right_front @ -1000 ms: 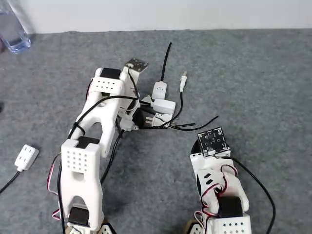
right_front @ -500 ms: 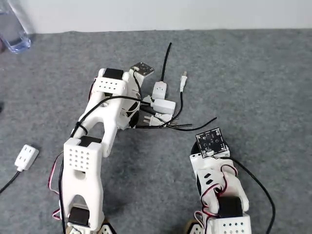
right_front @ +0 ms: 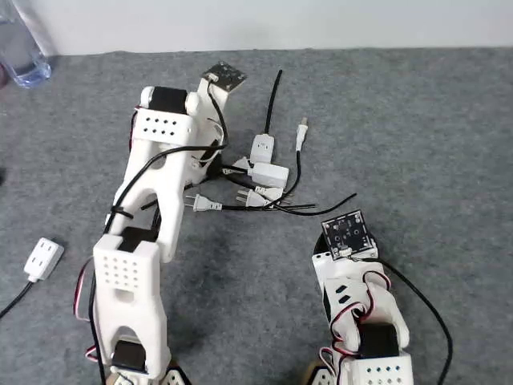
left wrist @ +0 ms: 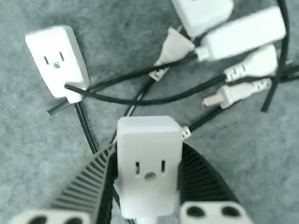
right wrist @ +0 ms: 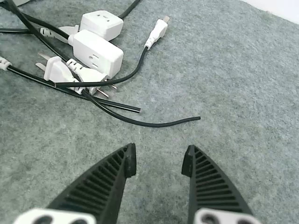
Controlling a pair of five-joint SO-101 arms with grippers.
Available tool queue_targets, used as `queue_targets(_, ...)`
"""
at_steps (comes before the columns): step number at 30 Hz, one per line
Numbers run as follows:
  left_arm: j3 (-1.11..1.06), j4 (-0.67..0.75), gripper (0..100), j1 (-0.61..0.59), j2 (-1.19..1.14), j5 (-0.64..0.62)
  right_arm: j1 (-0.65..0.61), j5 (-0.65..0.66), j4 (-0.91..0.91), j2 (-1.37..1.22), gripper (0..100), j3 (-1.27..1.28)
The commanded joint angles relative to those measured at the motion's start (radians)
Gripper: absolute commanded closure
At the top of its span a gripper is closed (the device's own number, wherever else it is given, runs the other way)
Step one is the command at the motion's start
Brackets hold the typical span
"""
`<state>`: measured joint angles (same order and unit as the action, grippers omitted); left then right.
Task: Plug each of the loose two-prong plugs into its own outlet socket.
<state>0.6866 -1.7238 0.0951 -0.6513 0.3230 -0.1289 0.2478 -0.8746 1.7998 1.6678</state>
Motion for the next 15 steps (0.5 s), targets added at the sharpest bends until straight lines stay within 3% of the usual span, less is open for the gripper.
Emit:
queue_targets(1,-0.045,-0.032,97,-0.072,0.095,0.012,-0.005,0.012,-0.001,0.001,82.1,0.015)
queue_targets(15,-0.124,-0.032,97,-0.727,0.155,0.377,-0.005,0.012,-0.001,0.001,82.1,0.015)
